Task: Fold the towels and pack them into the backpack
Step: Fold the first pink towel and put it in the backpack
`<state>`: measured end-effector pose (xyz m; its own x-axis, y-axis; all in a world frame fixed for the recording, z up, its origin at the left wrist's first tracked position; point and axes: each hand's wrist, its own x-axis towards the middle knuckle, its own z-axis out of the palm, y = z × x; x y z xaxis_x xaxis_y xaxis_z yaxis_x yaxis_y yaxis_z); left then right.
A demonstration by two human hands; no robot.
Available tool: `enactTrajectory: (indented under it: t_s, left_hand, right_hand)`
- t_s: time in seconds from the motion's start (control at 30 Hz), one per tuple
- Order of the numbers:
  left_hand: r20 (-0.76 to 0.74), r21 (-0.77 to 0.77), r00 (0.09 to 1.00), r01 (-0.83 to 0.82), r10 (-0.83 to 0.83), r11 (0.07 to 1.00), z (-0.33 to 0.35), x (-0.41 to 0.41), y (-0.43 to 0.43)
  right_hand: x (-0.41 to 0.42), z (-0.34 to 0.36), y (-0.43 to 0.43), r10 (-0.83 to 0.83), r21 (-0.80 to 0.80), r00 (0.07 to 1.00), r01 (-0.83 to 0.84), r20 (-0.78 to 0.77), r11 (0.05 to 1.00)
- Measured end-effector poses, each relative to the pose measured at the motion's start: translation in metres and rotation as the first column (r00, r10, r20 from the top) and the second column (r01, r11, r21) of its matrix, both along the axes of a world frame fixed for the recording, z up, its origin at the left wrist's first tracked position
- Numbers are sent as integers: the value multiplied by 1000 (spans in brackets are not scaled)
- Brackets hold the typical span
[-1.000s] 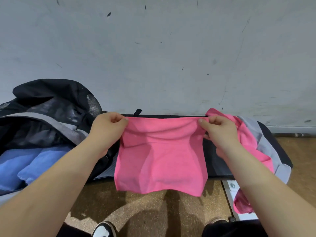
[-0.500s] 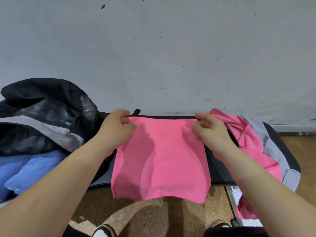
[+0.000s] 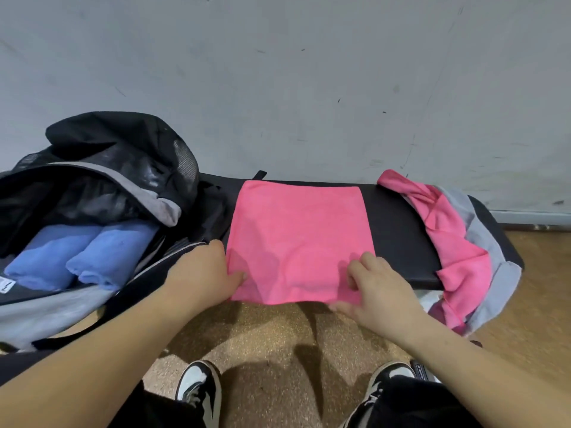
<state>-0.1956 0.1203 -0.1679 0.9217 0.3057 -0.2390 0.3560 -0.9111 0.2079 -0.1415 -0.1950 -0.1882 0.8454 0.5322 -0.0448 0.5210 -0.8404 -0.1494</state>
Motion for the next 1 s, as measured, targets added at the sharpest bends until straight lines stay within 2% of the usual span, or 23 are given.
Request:
enactTrajectory:
  t_s: [0.07,0.13,0.2,0.27,0.37,0.47,0.57,0.63,0.7,0.73,0.77,0.87,0.93,1.0]
  left_hand:
    - [63,-150,997,-35,45,988,-8,-5,-3]
    - [81,-248,994,-49,71,968,-12,-8,-4]
    - [93,-297,989,-83,115,951,-13,-10,-6]
    - [119,-386,973,-138,197,912,-11,-11,-6]
    - [153,-543,942,-173,300,822,-4,-9,-5]
    - [160,-647,924,-168,348,744,3,-10,-4]
    - [155,-647,923,-174,352,742,7,-12,-3]
    - [92,-695,925,-205,369,689,9,-15,-4]
    - [-1,-739,933,-244,361,628,9,-16,-4]
    - [-33,-732,940,-254,340,632,8,-17,-4]
    - [-51,-710,948,-255,313,657,6,-18,-3]
    - [-84,-601,974,-216,208,769,1,-18,-4]
    - [-135,-471,984,-167,116,866,2,-17,-2]
    - [-153,-360,987,-108,55,927,6,-14,0]
  right_hand:
    - [4,-7,-5,-121,108,993,120,8,987]
    - [12,-8,-12,-309,227,950,313,-54,922]
    - [16,-8,-19,-424,246,897,442,-125,862]
    - [16,-6,-21,-472,212,859,508,-199,835]
    - [15,-5,-18,-490,241,815,565,-308,789]
    - [15,-1,-10,-460,382,821,566,-337,731]
    - [10,8,-2,-450,550,789,614,-417,567]
    - [7,12,0,-433,595,754,656,-494,464]
    - [4,15,0,-336,591,681,732,-651,340]
    - [3,16,-3,-298,556,649,757,-700,343]
    - [4,15,-7,-304,511,640,757,-706,407]
    - [5,20,-17,-382,308,677,668,-630,677]
    - [8,27,-22,-380,199,671,619,-637,760]
    - [12,39,-23,-364,82,621,570,-694,817]
